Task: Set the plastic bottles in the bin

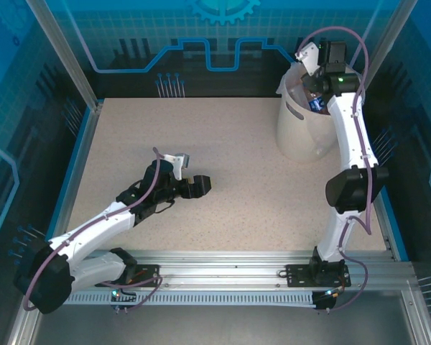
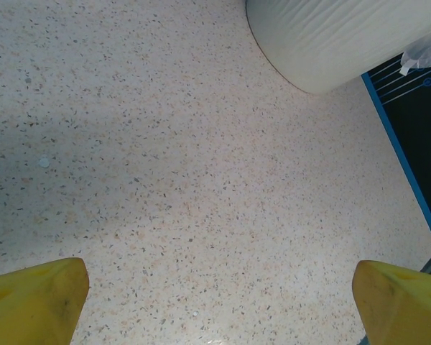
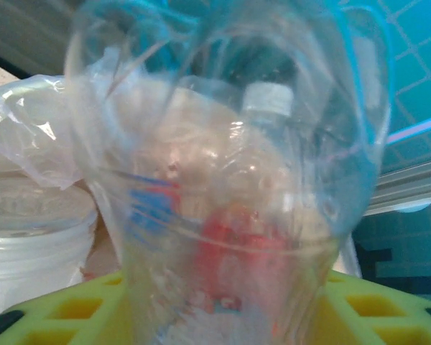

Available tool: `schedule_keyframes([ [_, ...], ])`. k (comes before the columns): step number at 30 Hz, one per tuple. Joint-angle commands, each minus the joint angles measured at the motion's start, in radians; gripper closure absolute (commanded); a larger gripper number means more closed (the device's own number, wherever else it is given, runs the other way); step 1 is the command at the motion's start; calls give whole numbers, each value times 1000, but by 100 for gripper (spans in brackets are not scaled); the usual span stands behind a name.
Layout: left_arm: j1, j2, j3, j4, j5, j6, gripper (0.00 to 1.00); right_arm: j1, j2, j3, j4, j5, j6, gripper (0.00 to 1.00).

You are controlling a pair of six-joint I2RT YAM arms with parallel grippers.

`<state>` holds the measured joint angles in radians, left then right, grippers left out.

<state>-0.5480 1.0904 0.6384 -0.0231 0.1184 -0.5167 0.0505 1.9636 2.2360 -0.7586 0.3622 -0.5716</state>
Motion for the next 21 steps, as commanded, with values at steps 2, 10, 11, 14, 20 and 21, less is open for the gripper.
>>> schedule_keyframes([
  [2, -5, 2, 4, -23, -16, 24, 5, -19, 31, 45, -86, -25, 41, 27],
  [10, -5, 33, 23, -23, -17, 31, 5, -64, -51, 97, -97, -205, 237, 20],
  [11, -5, 39, 24, -18, -16, 32, 5, -71, -61, 90, -87, -238, 264, 21],
  [14, -6, 60, 30, -6, -9, 30, 4, -87, -72, 54, -41, -296, 325, 27],
  [20, -5, 63, 31, -10, -5, 29, 4, -113, -26, 22, -22, -375, 407, 37],
  [21, -5, 57, 28, -15, -9, 29, 4, -115, -18, 7, -15, -384, 415, 39],
])
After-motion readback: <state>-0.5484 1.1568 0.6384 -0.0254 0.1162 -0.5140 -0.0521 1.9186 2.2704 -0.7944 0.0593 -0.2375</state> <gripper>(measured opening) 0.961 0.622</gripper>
